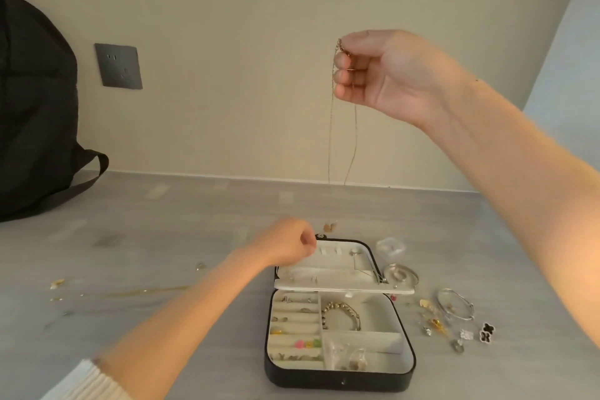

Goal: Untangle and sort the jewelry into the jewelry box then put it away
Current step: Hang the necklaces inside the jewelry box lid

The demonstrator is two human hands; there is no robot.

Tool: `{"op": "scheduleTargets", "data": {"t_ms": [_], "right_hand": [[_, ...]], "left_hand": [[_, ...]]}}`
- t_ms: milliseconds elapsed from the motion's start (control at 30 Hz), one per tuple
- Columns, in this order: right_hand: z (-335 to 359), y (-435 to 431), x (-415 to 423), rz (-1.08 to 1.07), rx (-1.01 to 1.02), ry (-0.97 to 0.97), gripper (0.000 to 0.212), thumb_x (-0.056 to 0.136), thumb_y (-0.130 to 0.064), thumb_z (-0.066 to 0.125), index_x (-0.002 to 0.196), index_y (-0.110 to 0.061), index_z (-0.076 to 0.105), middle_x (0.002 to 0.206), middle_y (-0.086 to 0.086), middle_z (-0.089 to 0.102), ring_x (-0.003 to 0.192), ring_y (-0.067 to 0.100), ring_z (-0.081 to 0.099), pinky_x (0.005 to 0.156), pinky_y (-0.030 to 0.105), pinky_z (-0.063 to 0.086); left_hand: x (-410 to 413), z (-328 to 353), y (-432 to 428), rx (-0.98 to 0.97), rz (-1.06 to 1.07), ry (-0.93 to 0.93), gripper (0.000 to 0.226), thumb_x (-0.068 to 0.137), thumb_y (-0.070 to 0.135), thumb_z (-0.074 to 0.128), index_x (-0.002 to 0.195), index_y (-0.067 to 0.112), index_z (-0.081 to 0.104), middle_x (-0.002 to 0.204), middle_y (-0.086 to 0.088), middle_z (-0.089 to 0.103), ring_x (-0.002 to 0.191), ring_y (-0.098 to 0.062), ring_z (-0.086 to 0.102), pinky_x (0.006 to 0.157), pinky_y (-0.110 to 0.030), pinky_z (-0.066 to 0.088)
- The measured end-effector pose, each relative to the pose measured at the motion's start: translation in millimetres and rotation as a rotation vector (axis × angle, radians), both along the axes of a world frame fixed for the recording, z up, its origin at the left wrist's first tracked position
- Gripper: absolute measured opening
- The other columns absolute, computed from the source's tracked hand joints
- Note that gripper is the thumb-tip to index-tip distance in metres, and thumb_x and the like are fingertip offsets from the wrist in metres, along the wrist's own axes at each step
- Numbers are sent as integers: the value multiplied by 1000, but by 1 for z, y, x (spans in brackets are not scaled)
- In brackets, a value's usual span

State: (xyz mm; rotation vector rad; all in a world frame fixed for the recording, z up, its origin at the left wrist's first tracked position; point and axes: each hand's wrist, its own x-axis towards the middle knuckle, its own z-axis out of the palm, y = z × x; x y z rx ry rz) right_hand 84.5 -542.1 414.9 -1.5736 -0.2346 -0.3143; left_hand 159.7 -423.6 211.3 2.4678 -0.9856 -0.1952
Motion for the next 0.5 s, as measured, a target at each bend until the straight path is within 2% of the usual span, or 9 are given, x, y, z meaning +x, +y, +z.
{"op": "scheduleTargets", "data": {"t_ms": [167,300,500], "right_hand": [[-17,-16,20,-53,-73,15,23,95,-4,42,74,-11,48,64,4,51,51,15,49,50,25,47],[-27,-31,30,-121,-61,36,21,95,-3,42,76,-11,49,64,4,52,51,15,50,49,25,46],[-44,-43,38,-125,15,93,23,95,-2,41,75,-10,49,63,5,52,51,16,50,49,24,46]], "left_hand": [[1,-15,-10,92,-61,-12,21,89,28,55,102,17,67,107,3,65,101,-13,58,82,-23,43],[-2,-21,-13,101,-58,-53,18,89,31,55,100,19,63,104,3,63,97,-14,57,75,-21,38],[-5,-24,-11,101,-63,-52,15,91,29,52,96,19,63,90,10,56,94,-14,55,80,-26,40]]}}
